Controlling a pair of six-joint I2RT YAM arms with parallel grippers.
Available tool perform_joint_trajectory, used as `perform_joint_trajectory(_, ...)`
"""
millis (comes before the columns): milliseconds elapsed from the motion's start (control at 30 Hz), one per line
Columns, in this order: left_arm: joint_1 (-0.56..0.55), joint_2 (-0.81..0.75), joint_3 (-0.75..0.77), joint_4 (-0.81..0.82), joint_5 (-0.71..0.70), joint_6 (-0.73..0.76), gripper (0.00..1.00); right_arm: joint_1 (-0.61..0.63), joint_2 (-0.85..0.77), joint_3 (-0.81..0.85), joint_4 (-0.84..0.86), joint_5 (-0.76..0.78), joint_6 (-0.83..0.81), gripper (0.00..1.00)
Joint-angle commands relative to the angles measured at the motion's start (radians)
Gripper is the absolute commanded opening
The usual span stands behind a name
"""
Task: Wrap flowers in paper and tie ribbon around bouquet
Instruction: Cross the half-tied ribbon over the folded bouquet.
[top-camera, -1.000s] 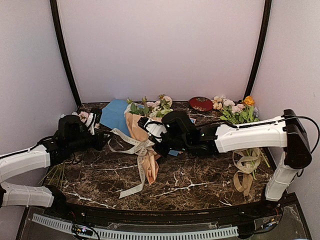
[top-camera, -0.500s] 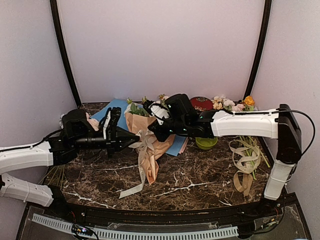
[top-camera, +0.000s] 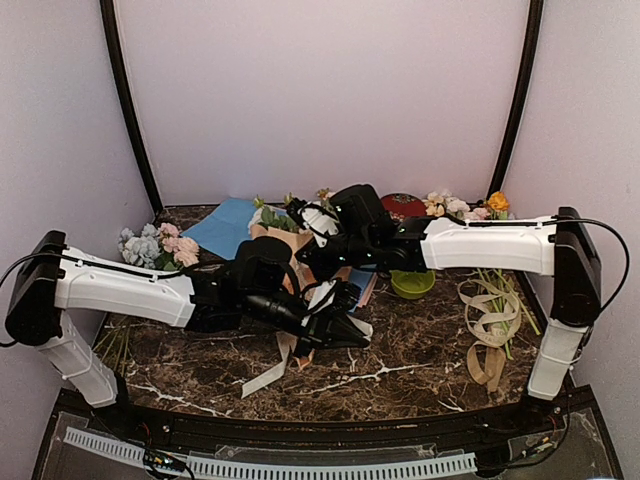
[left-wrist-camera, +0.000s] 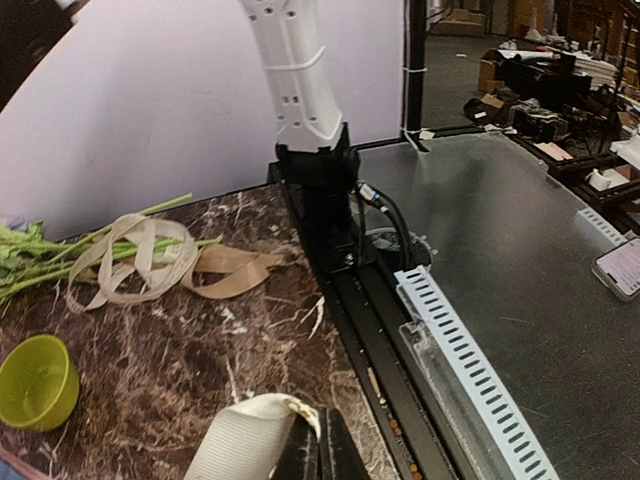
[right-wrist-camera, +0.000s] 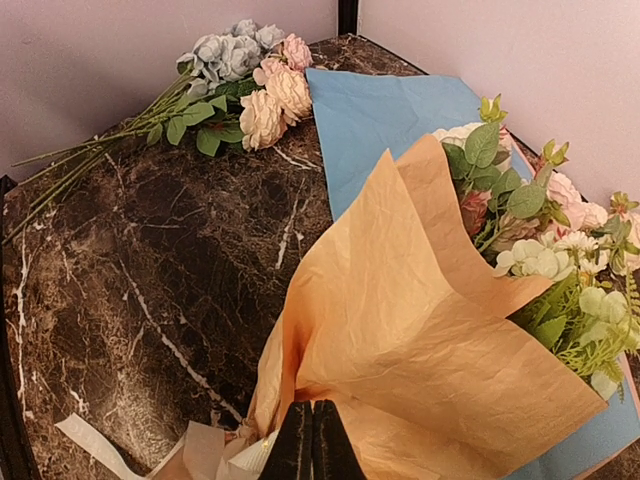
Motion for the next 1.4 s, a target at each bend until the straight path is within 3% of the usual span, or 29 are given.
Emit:
perform_joint_trajectory(0,-0.030,-0.016,0.010,0.129,0.098,-0.010,0.00,-0.007,-0.002,0.025,0.001,-0.002,0.007,0.00)
perform_joint_trajectory(167,0.027,-0.189,-0.215,0.435,-0.048,-0.161,0.00,-0.009,-0.021,-0.009,0.009,0.014,0.010,0.00)
perform_joint_trajectory(300,0.103,-0.329,-0.327,0.436,-0.120,-0.201,0.00,-0.012,-0.026,-0.027,0.028,-0.001,0.012,0.00)
perform_joint_trajectory(400,0.161,-0.415,-0.427,0.531,-0.230,-0.293,0.00,-0.012,-0.013,-0.012,0.021,-0.005,0.015,0.00)
perform_joint_trajectory(467,0.186,-0.483,-0.528,0.619,-0.410,-0.357,0.00,-0.012,-0.009,-0.009,0.015,0.000,0.019,0.00)
perform_joint_trajectory(567,0.207,-0.595,-0.633,0.653,-0.788,-0.431,0.00,-0.012,-0.010,-0.019,0.020,-0.006,0.024,0.00)
perform_joint_trajectory(633,0.219,-0.671,-0.687,0.651,-0.895,-0.452,0.00,-0.012,-0.009,-0.019,0.017,-0.011,0.025,0.00)
perform_joint_trajectory(833,0.233,-0.873,-0.761,0.559,-0.918,-0.468,0.00,-0.012,0.004,-0.006,0.006,-0.003,0.026,0.00)
perform_joint_trajectory(1033,0.253,-0.955,-0.763,0.447,-0.978,-0.480,0.00,-0.012,0.026,0.010,-0.008,-0.015,0.035,0.00)
perform_joint_trajectory(1100,0.275,-0.935,-0.712,0.330,-1.058,-0.491,0.00,-0.012,0.031,0.011,-0.013,-0.022,0.040,0.00)
perform_joint_trajectory(1200,0.306,-0.837,-0.634,0.180,-1.052,-0.509,0.00,-0.012,0.037,0.014,-0.015,-0.048,0.050,0.00)
perform_joint_trajectory(1367,0.381,-0.669,-0.603,0.014,-1.072,-0.754,0.00,-0.012,0.055,0.036,-0.027,-0.082,0.070,0.00)
